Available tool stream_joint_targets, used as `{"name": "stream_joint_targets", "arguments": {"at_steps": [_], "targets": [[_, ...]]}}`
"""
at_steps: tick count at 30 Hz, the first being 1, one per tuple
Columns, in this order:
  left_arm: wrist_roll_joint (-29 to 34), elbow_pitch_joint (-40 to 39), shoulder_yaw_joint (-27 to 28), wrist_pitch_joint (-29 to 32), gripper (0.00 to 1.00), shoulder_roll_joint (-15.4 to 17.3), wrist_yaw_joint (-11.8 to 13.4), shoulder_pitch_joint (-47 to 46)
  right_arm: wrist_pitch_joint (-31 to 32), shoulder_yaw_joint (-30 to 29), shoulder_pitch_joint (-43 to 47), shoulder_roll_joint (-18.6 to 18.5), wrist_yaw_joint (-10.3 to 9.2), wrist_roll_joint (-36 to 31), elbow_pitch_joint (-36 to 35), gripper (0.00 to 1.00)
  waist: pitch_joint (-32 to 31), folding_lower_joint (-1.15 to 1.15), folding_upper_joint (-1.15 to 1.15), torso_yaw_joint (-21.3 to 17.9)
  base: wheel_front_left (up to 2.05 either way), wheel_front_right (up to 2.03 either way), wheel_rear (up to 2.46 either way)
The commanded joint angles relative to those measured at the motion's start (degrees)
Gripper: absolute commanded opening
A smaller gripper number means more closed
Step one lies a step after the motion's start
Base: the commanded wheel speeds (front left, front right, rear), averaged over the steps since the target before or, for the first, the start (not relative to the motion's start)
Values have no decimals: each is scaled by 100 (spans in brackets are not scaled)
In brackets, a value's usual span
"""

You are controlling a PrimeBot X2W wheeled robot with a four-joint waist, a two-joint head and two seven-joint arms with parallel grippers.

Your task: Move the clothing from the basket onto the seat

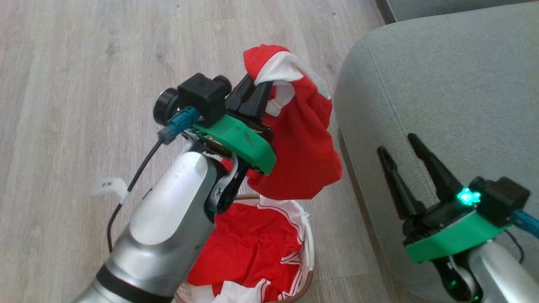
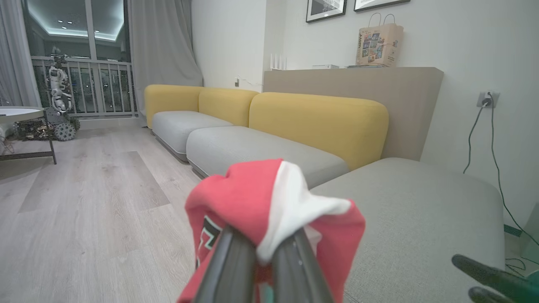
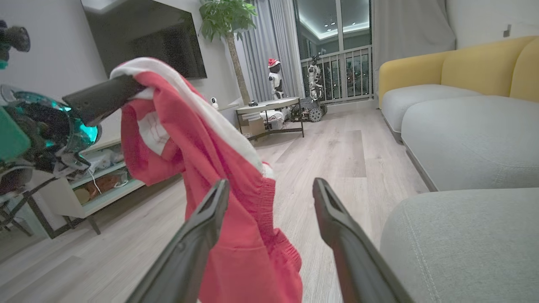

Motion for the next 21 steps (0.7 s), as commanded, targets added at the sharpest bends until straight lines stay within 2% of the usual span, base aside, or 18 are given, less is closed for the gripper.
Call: {"name": "stream_joint_targets", "arguments": {"at_steps": [1,7,13,21], "targets": [[57,-244,165,26,0,115,29,-368,-28,90,-90,-89,-1,-47,-147,100,-1,1,0,-2,0,0,0],[63,-420,101,157,0,150,37,-416,-28,258,-220,-73,-1,-43,20,100,-14,1,0,23,0,0,0],[43,-454,-39,243,0,121,-26,-486,-28,874,-750,-176,-1,-31,515,100,-16,1,0,170,0,0,0],[-5,-426,-385,295,0,26,-134,-566,-28,2031,-1873,-241,-1,205,1411,100,-13,1,0,519,0,0,0]]}}
